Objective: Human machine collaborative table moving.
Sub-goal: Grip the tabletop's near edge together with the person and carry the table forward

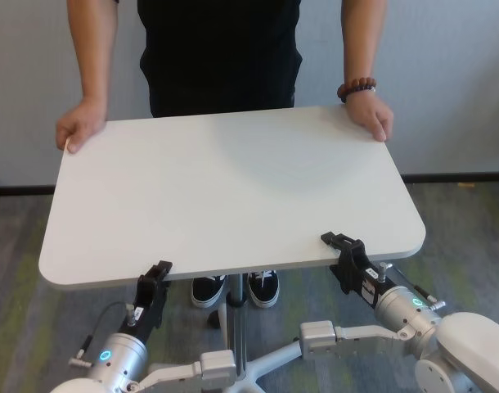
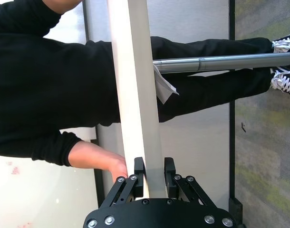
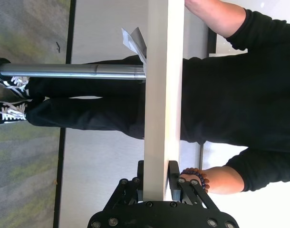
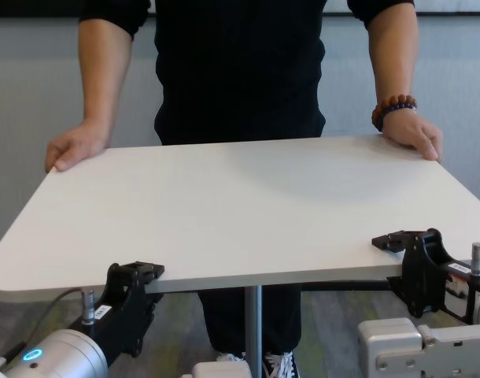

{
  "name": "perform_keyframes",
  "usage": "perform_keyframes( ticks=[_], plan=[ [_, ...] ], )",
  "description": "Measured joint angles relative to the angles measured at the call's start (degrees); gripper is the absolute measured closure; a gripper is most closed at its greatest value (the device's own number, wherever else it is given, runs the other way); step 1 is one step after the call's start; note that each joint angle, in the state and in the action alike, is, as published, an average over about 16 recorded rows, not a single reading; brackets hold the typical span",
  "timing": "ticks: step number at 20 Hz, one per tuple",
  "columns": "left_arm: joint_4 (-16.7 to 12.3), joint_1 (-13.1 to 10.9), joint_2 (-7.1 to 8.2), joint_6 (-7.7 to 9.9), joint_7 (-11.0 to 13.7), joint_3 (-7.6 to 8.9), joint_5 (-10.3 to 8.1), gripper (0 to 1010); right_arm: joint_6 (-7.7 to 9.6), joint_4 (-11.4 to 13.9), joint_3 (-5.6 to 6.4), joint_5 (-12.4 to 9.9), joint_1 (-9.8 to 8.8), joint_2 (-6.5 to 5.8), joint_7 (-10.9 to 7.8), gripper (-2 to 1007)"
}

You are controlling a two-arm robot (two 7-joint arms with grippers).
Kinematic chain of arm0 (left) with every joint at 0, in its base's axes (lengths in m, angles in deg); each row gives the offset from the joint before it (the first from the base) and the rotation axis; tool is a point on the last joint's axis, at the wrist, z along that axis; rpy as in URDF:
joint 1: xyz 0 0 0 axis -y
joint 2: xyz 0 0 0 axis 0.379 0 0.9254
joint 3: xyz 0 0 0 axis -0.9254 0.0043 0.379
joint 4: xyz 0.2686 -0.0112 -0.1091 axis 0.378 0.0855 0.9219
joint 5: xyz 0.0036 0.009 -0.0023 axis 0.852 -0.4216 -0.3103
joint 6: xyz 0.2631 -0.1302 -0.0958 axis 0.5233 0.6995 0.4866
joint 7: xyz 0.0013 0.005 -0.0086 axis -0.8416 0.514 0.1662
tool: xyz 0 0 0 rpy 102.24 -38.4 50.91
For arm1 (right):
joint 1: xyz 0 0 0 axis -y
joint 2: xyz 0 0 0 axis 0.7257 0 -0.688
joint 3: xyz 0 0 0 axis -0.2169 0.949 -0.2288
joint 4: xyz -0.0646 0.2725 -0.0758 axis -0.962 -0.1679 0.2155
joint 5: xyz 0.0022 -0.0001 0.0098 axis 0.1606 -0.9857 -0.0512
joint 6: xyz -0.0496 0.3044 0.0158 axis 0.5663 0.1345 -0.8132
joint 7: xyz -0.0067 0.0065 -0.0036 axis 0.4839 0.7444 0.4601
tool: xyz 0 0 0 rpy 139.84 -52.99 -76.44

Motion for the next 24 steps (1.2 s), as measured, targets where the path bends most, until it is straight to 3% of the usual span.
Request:
perform_keyframes(
  ticks=[10,19,24],
  plan=[
    [-0.18,-0.07,0.09,0.04,0.19,0.07,0.11,598,0.08,0.22,0.09,0.03,-0.09,-0.08,-0.12,555],
    [-0.52,-0.27,0.26,0.29,0.26,0.13,0.23,322,0.12,0.33,0.14,0.02,-0.14,-0.14,-0.17,267],
    [-2.86,-1.84,1.13,1.22,0.03,0.75,0.22,170,0.04,1.87,0.28,-0.26,-0.98,-0.86,-0.24,128]
  ],
)
